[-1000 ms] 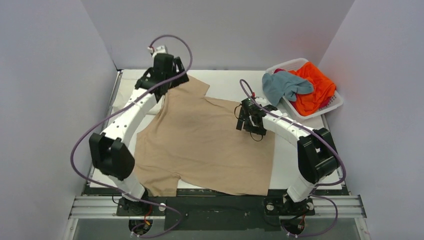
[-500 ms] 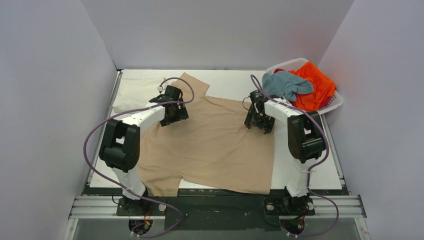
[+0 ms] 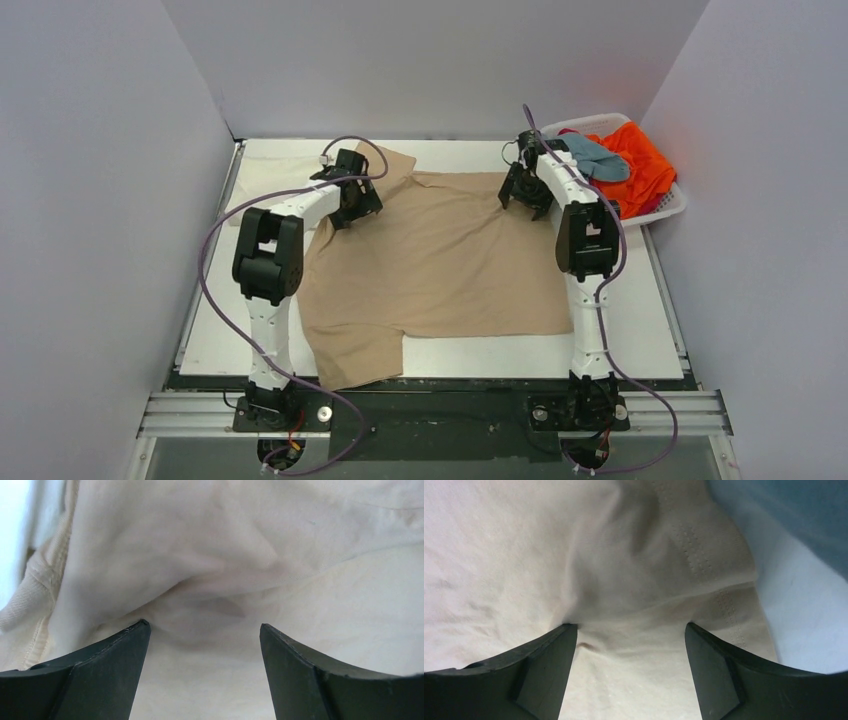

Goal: Fold and stack the t-shirts
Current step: Flatten out the tshirt

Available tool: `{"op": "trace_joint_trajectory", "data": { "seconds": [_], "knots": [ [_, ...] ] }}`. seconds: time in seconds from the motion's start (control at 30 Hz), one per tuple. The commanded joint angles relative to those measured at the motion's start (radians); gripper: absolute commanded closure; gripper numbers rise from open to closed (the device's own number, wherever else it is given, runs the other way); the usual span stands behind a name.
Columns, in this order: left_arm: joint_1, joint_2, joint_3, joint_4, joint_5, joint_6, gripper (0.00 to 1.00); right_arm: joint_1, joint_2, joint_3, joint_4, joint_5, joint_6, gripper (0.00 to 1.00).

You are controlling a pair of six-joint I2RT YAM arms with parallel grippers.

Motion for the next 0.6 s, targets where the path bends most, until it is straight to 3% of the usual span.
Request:
{"op": "trace_joint_trajectory", "data": {
  "seconds": [0.0, 0.17, 0.3, 0.47, 0.57],
  "knots": [
    [0.015, 0.076, 0.104, 0.041, 0.065, -0.034, 0.09, -0.045, 0.105, 0.179, -0.116, 0.001, -0.021, 0.26],
    [0.023, 0.093, 0.205, -0.013, 0.072, -0.030, 0.09, -0.046, 0.072, 0.258, -0.112, 0.005, -0.064, 0.26],
    [0.011, -0.015, 0.203, -0.043, 0.071, -0.005, 0.09, -0.018, -0.078, 0.169, -0.100, 0.007, -0.115, 0.26],
    [-0.062, -0.308, 0.019, -0.107, 0.006, -0.002, 0.09, 0.053, -0.350, -0.123, -0.062, 0.050, -0.135, 0.25],
    [-0.114, -0.483, -0.166, -0.211, -0.084, -0.070, 0.09, 0.116, -0.496, -0.320, 0.004, 0.068, -0.109, 0.24]
  ]
}}
